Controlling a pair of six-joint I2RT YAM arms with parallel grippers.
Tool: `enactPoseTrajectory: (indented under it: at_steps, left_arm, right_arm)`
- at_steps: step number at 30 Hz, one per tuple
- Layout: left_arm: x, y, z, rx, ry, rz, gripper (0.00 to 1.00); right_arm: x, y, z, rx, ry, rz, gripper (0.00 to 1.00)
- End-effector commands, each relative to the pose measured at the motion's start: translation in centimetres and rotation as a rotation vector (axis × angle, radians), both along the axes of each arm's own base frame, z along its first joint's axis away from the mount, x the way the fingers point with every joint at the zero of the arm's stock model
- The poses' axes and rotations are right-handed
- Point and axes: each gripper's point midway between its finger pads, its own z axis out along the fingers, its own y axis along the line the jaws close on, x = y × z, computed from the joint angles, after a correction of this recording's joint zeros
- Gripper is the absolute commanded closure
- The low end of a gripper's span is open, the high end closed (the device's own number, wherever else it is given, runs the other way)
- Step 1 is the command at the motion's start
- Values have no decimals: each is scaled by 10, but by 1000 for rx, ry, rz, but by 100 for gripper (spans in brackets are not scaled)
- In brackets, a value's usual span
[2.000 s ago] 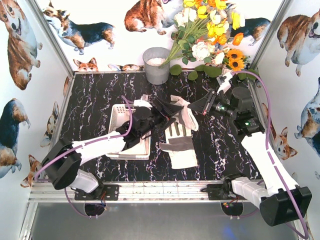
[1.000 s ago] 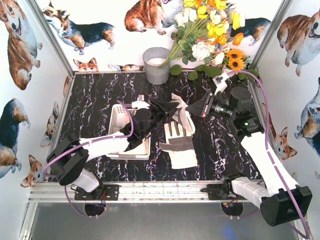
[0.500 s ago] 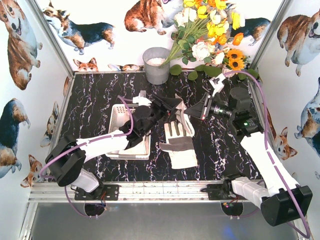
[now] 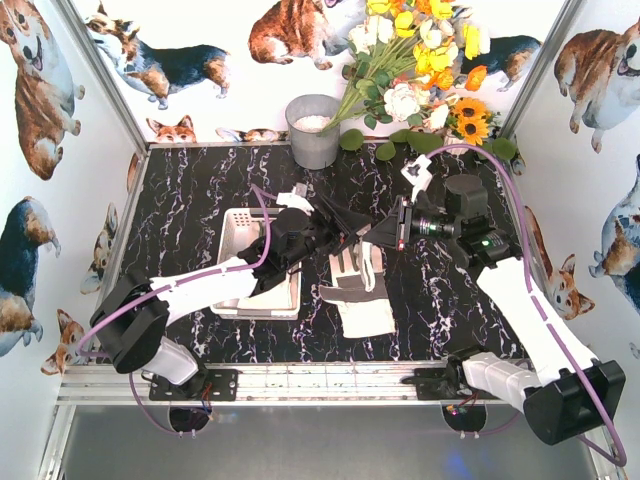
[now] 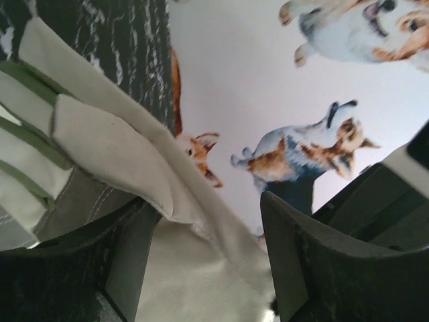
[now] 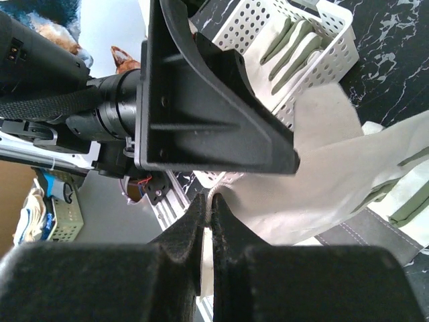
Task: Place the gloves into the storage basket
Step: Pick up the glove from the center of the board.
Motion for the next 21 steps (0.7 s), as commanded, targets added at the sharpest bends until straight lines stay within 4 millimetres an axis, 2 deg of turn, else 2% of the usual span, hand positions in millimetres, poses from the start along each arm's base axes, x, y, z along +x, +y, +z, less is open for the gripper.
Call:
enactPoseTrajectory:
  at_steps: [1, 7, 12, 16, 21]
  left_arm:
    - [-24, -4, -8, 83, 6, -125, 43]
    - [-36, -19, -15, 122, 16, -249, 47]
    - [-42, -28, -23, 155, 27, -324, 55]
    - [-48, -27, -34, 180, 46, -349, 70]
    - [-46, -21, -36, 203, 45, -325, 94]
  right_arm:
    - [2, 6, 24, 3, -109, 41, 100]
    - [-2, 12, 20, -32, -114, 74, 100]
    - [-4, 13, 14, -68, -112, 84, 100]
    - [-6, 12, 12, -90, -117, 86, 100]
    - [-6, 8, 9, -111, -117, 66, 100]
